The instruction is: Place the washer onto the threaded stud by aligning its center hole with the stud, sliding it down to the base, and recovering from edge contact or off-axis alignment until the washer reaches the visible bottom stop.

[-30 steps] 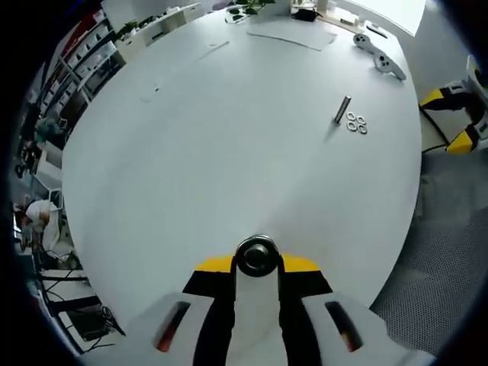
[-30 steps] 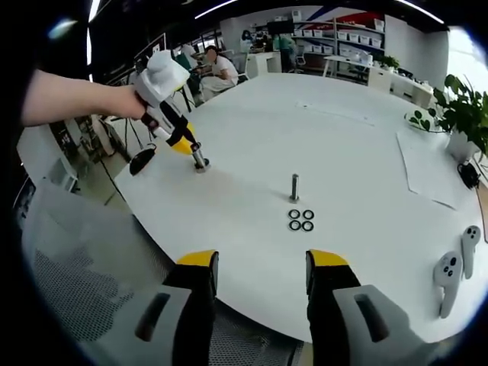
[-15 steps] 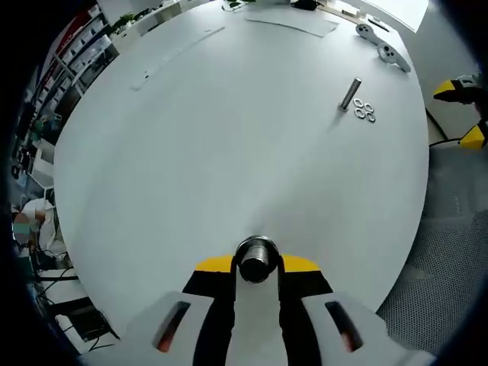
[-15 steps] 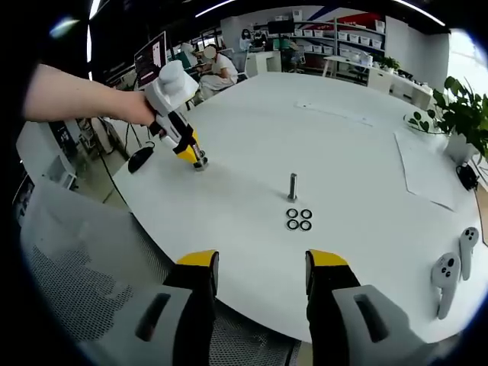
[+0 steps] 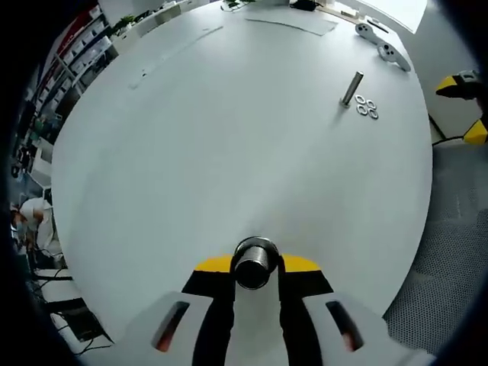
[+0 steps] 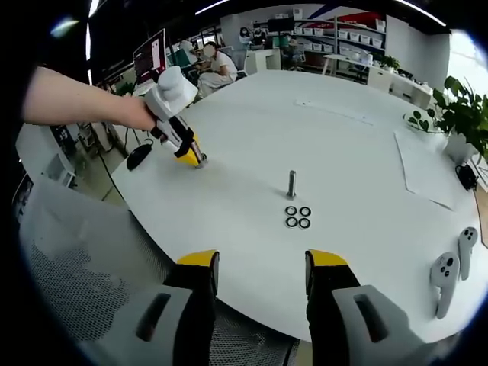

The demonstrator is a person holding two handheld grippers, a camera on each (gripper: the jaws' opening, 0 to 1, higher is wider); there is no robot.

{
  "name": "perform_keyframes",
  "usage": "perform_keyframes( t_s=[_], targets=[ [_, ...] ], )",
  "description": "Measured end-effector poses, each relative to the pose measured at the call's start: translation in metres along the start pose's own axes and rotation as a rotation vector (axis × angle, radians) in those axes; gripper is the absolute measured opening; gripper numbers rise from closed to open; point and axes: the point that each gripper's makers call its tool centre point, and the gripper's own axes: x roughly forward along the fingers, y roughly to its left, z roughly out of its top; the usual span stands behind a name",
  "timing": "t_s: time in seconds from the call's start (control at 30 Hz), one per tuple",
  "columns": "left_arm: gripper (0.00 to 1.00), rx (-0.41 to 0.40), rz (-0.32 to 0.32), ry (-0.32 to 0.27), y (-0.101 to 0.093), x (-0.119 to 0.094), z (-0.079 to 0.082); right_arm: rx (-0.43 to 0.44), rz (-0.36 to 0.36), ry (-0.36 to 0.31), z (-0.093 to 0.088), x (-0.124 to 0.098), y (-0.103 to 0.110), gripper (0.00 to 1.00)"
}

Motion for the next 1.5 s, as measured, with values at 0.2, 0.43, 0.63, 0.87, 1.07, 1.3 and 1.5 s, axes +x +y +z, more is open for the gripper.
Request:
perform_keyframes(
  t_s=[0.2, 0.43, 0.63, 0.87, 1.07, 1.3, 1.5],
  targets=[
    [0.22, -0.030, 0.004, -0.051, 0.003, -0.001, 0.000, 0.042, -0.016, -0.025, 0.004, -0.003, -0.008, 0.48],
    [0.25, -0.054, 0.049, -0.119, 0.003, -0.017, 0.001, -0.002, -0.001, -0.003, 0.001, 0.001, 0.001, 0.48],
    [0.26, -0.063, 0.054, -0.146, 0.001, -0.036, -0.002, -0.028, 0.002, 0.010, -0.001, 0.001, 0.003, 0.48],
    [0.27, -0.163, 0.089, -0.252, 0.000, -0.066, -0.001, -0.043, 0.009, 0.009, 0.000, 0.002, 0.005, 0.48],
    [0.27, -0.203, 0.102, -0.301, -0.007, -0.082, -0.007, -0.051, 0.015, 0.008, 0.000, 0.002, 0.007, 0.48],
    [0.27, -0.258, 0.114, -0.353, -0.016, -0.101, -0.016, -0.058, 0.024, 0.011, -0.001, 0.003, 0.009, 0.48],
    [0.27, -0.326, 0.120, -0.418, -0.030, -0.121, -0.019, -0.062, 0.023, 0.014, -0.001, 0.003, 0.010, 0.47]
  ],
)
